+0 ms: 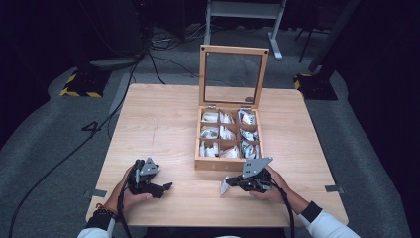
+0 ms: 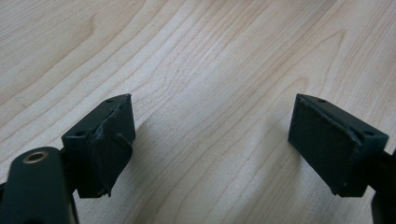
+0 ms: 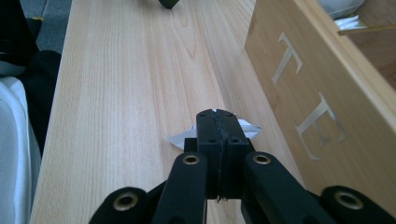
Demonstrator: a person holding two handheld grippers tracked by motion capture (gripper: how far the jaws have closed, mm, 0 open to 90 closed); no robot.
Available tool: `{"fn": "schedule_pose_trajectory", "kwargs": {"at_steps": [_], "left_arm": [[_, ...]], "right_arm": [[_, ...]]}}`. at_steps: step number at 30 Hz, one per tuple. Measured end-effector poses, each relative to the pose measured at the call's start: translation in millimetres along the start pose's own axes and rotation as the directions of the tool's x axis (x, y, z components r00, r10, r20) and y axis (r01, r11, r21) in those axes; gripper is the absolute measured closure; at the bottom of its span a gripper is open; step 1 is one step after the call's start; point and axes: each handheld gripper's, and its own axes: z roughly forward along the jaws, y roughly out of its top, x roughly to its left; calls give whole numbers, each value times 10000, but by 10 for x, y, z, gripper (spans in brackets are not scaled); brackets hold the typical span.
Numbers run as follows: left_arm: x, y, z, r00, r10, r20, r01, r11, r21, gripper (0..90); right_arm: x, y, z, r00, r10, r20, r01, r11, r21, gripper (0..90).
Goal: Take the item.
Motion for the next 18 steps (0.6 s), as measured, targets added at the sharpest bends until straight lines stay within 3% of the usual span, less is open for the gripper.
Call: {"fn": "schedule_pose_trajectory", "kwargs": {"at_steps": [9, 18], "left_arm": [[0, 0, 0, 10000, -1, 2, 1, 10000, -1, 152], [0, 0, 0, 10000, -6, 1, 6, 10000, -2, 153]], "right_arm": [[8, -107, 0, 9999, 158, -53, -157, 9998, 137, 884], [15, -183, 58, 9996, 263, -114, -254, 9970, 727, 838]]}}
